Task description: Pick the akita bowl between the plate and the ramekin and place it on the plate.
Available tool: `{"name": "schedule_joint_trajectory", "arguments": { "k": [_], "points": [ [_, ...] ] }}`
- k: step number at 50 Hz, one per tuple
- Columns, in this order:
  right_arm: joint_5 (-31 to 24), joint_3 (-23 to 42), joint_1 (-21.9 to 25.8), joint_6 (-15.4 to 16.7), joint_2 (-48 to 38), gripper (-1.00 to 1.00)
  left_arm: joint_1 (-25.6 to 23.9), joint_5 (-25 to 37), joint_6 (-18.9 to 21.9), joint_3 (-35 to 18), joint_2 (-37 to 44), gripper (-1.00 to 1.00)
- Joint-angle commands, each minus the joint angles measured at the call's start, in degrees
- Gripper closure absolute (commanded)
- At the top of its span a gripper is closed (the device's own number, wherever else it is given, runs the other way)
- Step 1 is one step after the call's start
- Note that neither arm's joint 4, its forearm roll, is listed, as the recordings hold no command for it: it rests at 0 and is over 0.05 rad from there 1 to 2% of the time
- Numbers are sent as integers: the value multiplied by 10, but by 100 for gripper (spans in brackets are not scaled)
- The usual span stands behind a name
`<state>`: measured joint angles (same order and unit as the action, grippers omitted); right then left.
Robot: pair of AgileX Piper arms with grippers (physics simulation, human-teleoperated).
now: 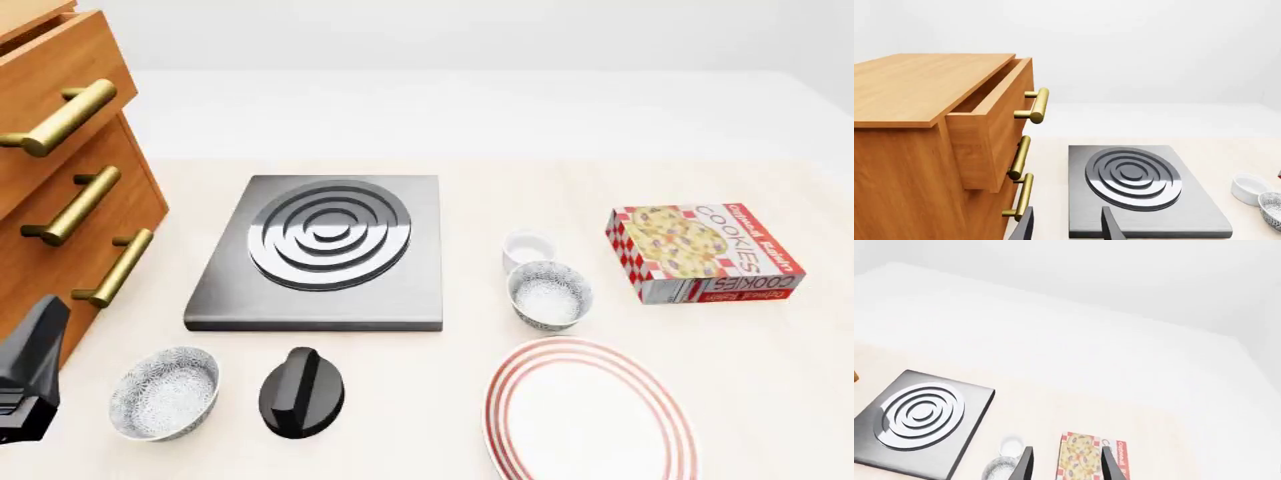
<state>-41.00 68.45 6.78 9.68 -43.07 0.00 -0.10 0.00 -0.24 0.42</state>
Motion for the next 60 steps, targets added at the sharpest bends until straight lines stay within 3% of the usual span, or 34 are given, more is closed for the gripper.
{"name": "schedule_joint_trajectory", "arguments": {
  "k": [1, 3, 9, 12, 34, 43, 60],
  "points": [
    [-61, 92, 12, 17, -85, -100, 0, 0, 0, 0, 0, -100],
    [-78, 112, 20, 3, -105, -100, 0, 0, 0, 0, 0, -100],
    [-112, 137, 32, 0, -158, -100, 0, 0, 0, 0, 0, -100],
    [-105, 146, 27, 5, -165, -100, 0, 0, 0, 0, 0, -100],
    [-119, 203, 36, -63, -287, -100, 0, 0, 0, 0, 0, -100],
    [-113, 196, 27, -75, -305, -100, 0, 0, 0, 0, 0, -100],
    [-68, 131, 36, -127, -330, -100, 0, 0, 0, 0, 0, -100]
  ]
}}
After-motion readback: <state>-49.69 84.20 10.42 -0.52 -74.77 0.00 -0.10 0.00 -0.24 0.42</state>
